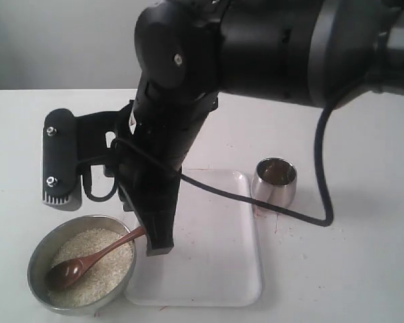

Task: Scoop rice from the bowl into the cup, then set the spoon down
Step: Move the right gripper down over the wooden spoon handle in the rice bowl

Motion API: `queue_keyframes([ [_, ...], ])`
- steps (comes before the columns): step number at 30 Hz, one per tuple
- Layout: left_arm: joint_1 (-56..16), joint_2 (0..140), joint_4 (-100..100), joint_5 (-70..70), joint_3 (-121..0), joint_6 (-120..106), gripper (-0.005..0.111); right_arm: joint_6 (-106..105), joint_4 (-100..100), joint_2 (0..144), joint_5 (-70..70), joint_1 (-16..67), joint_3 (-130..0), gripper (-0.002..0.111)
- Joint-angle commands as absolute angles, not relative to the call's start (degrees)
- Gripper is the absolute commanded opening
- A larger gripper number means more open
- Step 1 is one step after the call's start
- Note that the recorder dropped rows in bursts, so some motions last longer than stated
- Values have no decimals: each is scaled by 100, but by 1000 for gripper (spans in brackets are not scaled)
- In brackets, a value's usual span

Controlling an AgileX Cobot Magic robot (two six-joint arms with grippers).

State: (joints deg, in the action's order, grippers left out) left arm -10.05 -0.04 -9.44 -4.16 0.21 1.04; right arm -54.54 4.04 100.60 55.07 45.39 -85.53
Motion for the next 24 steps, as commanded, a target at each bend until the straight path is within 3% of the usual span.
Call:
queue_keyframes([
  [1,-1055,0,-978,-438,0,106,14,-5535,167,10263,5472,4624,-8602,0],
  [5,-1055,0,-978,-438,0,106,14,-5535,132,10420,5483,4624,-8602,12],
  [11,-1055,0,-978,-438,0,106,14,-5523,132,10466,5451,4624,-8590,52],
  [13,-1055,0,-978,-438,0,106,14,-5523,132,10466,5488,4624,-8590,60],
  [24,-1055,0,-978,-438,0,106,14,-5513,-72,10609,5354,4624,-8590,61],
])
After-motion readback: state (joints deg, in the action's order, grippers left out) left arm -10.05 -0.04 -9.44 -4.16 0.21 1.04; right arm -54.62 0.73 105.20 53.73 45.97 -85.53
